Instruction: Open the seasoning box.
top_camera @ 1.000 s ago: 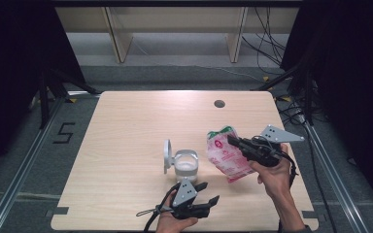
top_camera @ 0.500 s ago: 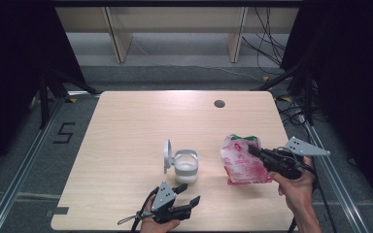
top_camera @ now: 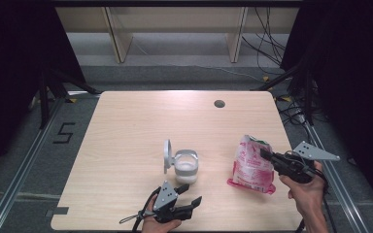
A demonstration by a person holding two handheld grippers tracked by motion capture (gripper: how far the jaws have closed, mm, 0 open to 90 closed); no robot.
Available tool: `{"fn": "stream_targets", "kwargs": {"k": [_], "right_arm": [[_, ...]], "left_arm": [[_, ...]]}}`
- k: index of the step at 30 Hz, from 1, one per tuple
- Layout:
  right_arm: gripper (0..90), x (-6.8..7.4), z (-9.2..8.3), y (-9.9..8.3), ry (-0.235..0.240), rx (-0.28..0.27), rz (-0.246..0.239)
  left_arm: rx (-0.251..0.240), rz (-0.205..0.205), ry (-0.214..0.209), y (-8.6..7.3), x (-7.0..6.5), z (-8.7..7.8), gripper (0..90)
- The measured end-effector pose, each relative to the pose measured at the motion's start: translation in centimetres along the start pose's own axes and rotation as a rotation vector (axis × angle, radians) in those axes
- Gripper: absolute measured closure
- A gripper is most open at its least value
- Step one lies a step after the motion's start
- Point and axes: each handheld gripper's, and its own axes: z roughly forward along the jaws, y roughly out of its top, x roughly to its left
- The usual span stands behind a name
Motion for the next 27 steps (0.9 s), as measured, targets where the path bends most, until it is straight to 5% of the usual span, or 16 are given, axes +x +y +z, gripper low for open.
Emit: {"fn": "stream_targets", "kwargs": {"k": [6,10,14,16,17,20,24,27], "right_arm": [[90.0,0.1,0.3,-0.1,-0.022,-0.007,-0.013],[90.0,-0.3,0.3,-0.1,-0.039,-0.003,-0.045],[90.0,-0.2,0.4,-0.2,-0.037,0.006,-0.028],[90.0,-0.2,0.4,-0.2,-0.053,0.023,-0.034],[90.0,-0.2,0.6,-0.3,-0.066,0.013,-0.044],[90.0,0.0,0.7,-0.5,-0.081,0.045,-0.024],[90.0,-0.5,1.2,-0.9,-0.114,0.057,-0.08],[90.0,-0.3,1.4,-1.2,-0.139,0.095,-0.051]], "left_arm": [[-0.004,-0.019,0.015,0.0,-0.2,-0.1,37.6],[0.005,0.004,0.019,0.1,0.1,-0.2,37.5],[-0.019,-0.035,0.024,0.0,-0.1,-0.4,37.4],[-0.001,0.008,0.028,0.2,0.2,-0.7,37.6],[-0.013,-0.017,0.027,0.1,0.1,-0.7,37.6],[-0.008,-0.008,0.041,0.2,0.4,-0.9,37.3],[-0.024,-0.04,0.055,0.2,0.6,-1.4,36.6],[-0.035,-0.048,0.061,0.3,0.7,-1.6,35.9]]}}
